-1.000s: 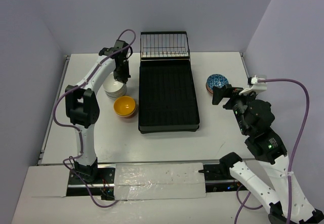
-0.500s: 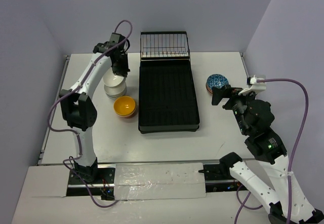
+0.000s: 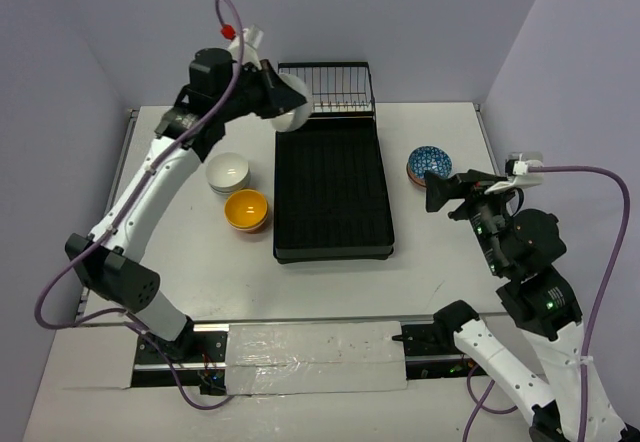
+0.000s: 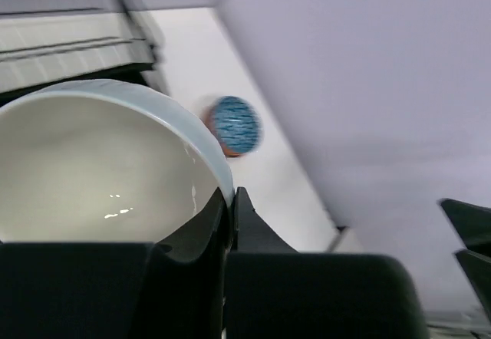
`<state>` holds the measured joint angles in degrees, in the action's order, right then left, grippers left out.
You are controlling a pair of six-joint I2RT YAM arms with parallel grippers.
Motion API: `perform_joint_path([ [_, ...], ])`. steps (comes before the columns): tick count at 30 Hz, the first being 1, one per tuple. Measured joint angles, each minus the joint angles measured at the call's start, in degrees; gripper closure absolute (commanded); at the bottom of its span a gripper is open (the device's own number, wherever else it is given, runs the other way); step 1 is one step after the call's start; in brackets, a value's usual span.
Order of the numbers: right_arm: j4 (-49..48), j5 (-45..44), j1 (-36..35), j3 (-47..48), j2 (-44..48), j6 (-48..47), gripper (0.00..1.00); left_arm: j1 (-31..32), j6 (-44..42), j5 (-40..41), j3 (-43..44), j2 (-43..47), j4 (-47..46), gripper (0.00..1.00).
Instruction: Load the bowls into the dish rack
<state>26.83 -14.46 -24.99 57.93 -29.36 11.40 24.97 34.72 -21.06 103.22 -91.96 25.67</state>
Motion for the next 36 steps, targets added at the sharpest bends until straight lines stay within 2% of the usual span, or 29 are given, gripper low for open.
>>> perform_joint_path([
  [10, 1.8, 2.4, 0.0, 4.2, 1.2, -2.1, 0.0, 12.4, 15.5, -10.6, -12.6, -10.1, -34.0, 1.0],
  [20, 5.7, 2.5, 0.0, 5.0, 2.6, -2.2, 0.0, 13.2, 26.2, -14.1, -20.0, -19.1, -58.5, 1.0],
  [27, 8.1, 2.5, 0.0, 5.1, 3.2, -3.9, 0.0, 13.1, 32.7, -15.2, -21.7, -24.9, -70.9, 1.0],
  [36, 8.6, 2.2, 0.0, 5.1, 3.2, -5.4, 0.0, 12.9, 34.7, -15.5, -24.5, -26.4, -76.5, 1.0],
])
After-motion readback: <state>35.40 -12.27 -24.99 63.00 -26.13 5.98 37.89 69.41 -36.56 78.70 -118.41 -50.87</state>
